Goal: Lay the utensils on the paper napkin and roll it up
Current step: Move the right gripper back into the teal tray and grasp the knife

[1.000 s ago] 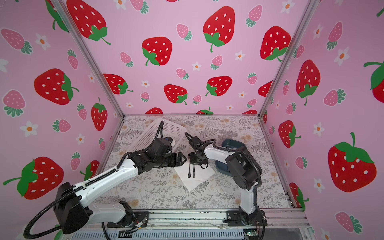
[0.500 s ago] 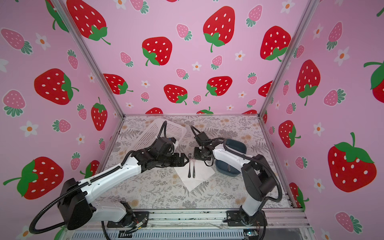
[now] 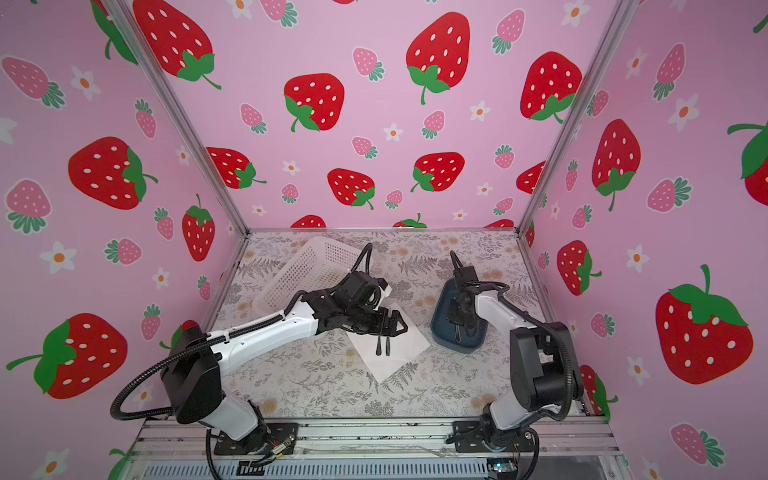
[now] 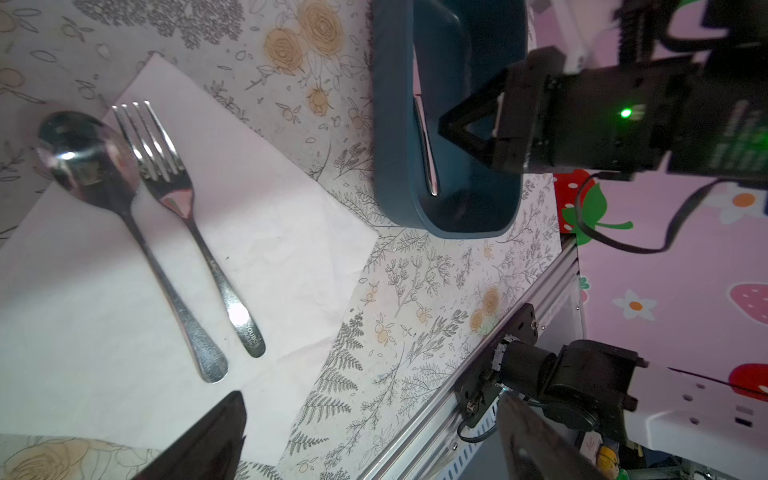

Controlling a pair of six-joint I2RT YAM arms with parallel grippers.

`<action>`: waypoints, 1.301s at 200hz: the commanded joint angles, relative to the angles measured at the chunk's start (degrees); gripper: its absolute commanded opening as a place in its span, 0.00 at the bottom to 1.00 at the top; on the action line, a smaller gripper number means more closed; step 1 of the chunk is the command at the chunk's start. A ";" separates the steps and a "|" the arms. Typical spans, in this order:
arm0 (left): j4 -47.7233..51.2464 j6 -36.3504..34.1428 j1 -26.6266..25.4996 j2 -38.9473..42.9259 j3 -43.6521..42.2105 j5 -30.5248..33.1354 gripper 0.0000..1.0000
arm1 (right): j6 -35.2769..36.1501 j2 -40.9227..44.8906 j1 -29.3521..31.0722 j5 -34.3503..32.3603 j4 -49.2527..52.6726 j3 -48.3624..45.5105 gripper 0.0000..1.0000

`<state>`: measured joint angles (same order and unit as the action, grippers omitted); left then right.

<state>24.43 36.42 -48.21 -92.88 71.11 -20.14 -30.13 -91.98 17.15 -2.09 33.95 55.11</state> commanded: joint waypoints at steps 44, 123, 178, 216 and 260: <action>2.97 -1.57 -0.58 -0.87 3.55 -0.83 0.95 | 7.88 -7.61 -0.10 1.19 3.75 3.57 0.23; 4.88 -2.94 -0.49 -1.14 5.01 -0.21 0.95 | 8.62 -11.78 -0.29 -0.68 4.32 4.02 0.10; 5.66 -3.60 0.28 0.74 4.12 0.42 0.95 | 6.86 -13.10 -1.93 0.59 6.85 8.49 0.16; 6.00 -5.25 1.22 1.59 3.38 -0.36 0.95 | 9.56 -16.85 -1.93 1.36 10.31 9.70 0.20; 5.10 -5.41 2.23 2.57 1.72 -1.26 0.95 | 10.61 -19.48 -1.81 1.38 10.52 8.37 0.20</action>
<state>29.02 32.05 -46.54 -91.88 73.65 -20.23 -21.08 -105.73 15.57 -0.82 42.15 66.98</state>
